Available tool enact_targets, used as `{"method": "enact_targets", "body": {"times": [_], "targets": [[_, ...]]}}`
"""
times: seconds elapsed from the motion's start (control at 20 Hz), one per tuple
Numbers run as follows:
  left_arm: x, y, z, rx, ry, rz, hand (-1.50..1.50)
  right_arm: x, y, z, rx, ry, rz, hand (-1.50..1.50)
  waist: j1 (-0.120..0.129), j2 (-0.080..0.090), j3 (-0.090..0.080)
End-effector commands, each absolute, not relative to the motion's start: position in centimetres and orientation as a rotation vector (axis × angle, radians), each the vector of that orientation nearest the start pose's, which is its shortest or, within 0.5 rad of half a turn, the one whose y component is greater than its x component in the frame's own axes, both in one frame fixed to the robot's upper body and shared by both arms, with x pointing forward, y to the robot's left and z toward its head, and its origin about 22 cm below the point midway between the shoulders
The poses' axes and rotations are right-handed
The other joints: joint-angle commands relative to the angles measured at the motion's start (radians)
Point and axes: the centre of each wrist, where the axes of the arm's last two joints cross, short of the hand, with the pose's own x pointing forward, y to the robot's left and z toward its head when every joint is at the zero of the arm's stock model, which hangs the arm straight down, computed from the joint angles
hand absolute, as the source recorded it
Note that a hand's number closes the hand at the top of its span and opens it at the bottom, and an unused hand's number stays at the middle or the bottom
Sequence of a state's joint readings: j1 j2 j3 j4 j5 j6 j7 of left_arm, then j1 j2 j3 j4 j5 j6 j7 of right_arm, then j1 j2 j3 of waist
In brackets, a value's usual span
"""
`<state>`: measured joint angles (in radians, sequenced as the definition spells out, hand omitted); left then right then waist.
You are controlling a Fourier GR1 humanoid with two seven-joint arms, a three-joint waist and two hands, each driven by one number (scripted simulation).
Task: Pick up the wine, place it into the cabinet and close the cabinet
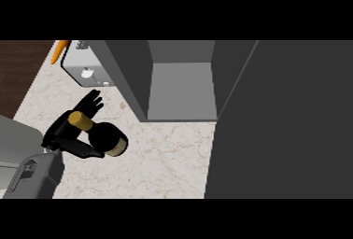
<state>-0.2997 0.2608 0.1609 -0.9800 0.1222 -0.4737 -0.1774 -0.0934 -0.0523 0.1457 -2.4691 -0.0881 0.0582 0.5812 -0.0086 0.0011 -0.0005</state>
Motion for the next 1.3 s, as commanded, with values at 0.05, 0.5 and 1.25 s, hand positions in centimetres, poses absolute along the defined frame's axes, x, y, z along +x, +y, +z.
{"method": "enact_targets", "body": {"times": [0.05, 0.5, 1.25], "targets": [[29.3, 31.9, -7.0, -0.282, -1.428, -0.234, -1.5, 12.9, -20.5, 21.2, 0.272, -2.002, 0.247, -1.5, 0.0, 0.0, 0.0], [29.1, 32.8, -10.5, -0.331, -1.388, -0.213, -1.5, 14.4, -20.2, 20.9, 0.274, -1.996, 0.239, -1.5, -0.003, 0.002, -0.001], [28.0, 32.5, -12.7, -0.466, -1.373, -0.127, -1.5, 14.0, -19.8, 22.2, 0.274, -1.976, 0.239, -1.5, -0.002, 0.001, -0.001]]}}
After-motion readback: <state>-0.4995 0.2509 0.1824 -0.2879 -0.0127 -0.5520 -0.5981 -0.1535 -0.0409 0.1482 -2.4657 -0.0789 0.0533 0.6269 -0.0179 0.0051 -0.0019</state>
